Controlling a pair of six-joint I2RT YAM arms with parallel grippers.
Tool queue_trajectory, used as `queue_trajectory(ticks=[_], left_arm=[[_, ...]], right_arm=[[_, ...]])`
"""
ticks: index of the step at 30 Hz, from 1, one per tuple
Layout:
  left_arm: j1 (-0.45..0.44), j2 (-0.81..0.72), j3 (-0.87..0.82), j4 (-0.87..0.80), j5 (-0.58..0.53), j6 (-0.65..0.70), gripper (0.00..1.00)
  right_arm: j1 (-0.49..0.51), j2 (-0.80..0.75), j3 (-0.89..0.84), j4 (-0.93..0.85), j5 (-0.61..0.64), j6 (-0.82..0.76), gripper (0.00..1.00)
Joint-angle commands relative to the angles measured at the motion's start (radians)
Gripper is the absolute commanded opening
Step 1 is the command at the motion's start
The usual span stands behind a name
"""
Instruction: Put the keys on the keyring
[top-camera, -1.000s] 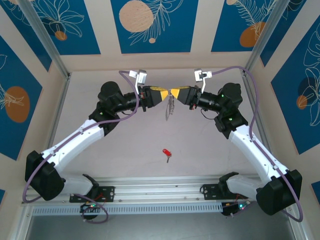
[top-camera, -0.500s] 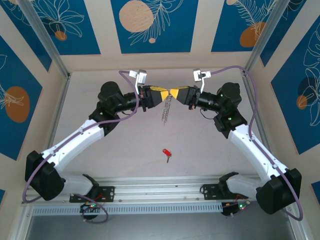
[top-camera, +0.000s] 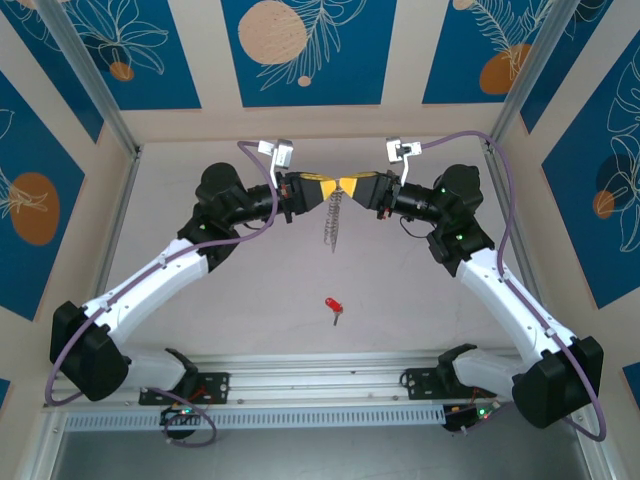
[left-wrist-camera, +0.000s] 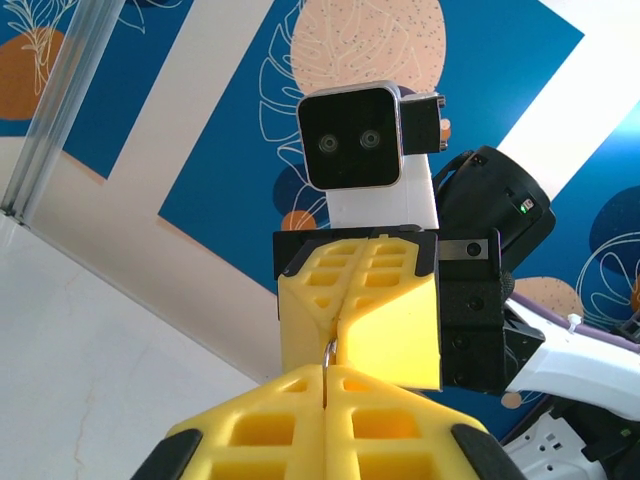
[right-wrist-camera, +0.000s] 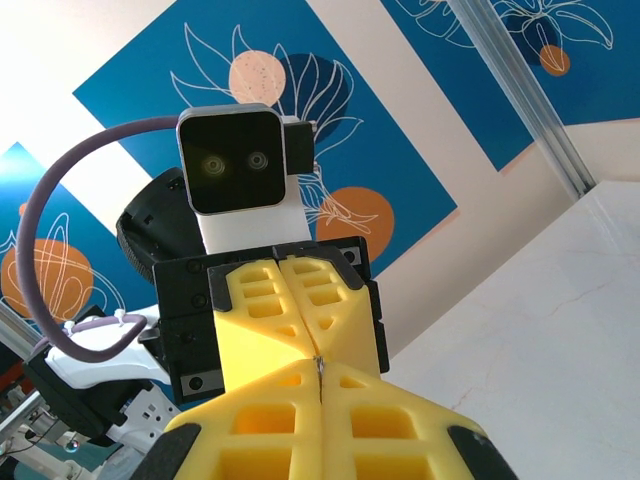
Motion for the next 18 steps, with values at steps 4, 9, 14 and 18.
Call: queue_trajectory(ticks=[4, 9, 14, 18], left_arm=[[-0.015, -0.001, 0.015, 0.048, 0.037, 0.009, 0.0], [-0.015, -0.015, 0.015, -0.009, 0.014, 0.055, 0.0], [-0.013, -0.047, 0.009, -0.125, -0.037, 0.146, 0.0], [-0.014, -0.074, -0.014, -0.186, -0.067, 0.193, 0.0]], right_arm=[[0.009, 0.007, 0.034, 0.02, 0.008, 0.006, 0.0], [0.001, -0.006, 0.046, -0.053, 0.034, -0.005, 0.12], [-0.041, -0.08, 0.01, -0.183, 0.074, -0.005, 0.47], [-0.053, -0.178, -0.083, -0.302, 0.125, 0.009, 0.57]])
